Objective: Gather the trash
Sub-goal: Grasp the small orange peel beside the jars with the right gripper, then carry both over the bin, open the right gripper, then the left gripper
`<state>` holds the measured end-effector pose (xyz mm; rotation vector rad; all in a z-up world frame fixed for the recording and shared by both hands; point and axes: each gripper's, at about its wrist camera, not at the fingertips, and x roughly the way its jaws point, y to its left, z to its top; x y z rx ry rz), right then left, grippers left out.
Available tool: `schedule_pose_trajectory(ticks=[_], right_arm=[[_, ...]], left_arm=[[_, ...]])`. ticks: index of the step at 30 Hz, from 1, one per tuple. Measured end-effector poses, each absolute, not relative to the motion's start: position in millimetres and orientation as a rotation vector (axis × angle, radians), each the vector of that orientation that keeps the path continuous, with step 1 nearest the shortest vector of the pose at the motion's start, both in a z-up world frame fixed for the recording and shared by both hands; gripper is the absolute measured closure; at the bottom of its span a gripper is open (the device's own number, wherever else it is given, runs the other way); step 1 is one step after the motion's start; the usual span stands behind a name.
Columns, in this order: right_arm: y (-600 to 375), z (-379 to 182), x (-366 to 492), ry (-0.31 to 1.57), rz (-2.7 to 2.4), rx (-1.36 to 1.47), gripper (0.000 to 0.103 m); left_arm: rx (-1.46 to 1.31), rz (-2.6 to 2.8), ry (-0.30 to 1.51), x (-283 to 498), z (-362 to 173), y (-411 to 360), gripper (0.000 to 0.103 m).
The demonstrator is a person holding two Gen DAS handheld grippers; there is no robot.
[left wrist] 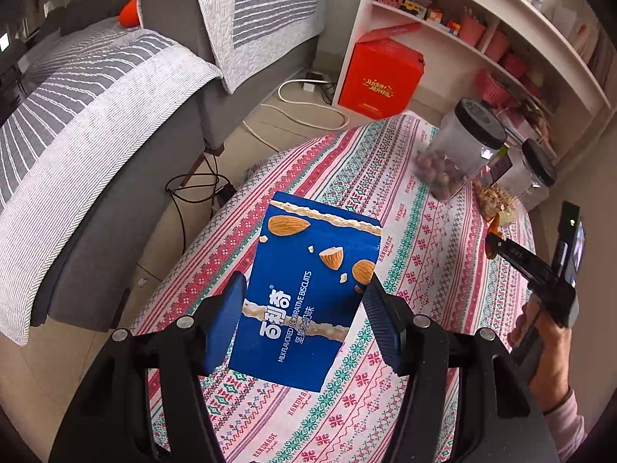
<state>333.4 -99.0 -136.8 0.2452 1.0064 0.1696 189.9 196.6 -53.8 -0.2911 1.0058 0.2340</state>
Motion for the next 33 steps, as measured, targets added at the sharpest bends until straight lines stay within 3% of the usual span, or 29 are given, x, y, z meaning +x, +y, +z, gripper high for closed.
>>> schedule_pose_trajectory(ticks=[11,33], right_arm=[[-99,-88,252,0.957,0.309,0.231,0.083],[-214,-59,224,0.837,0.194,0.369,0.082]], left_arm=[[-0.296,0.193,0.995,185,-50,184,0.043],[-0.121,0.016,0.993,207,-65,55,0.043]])
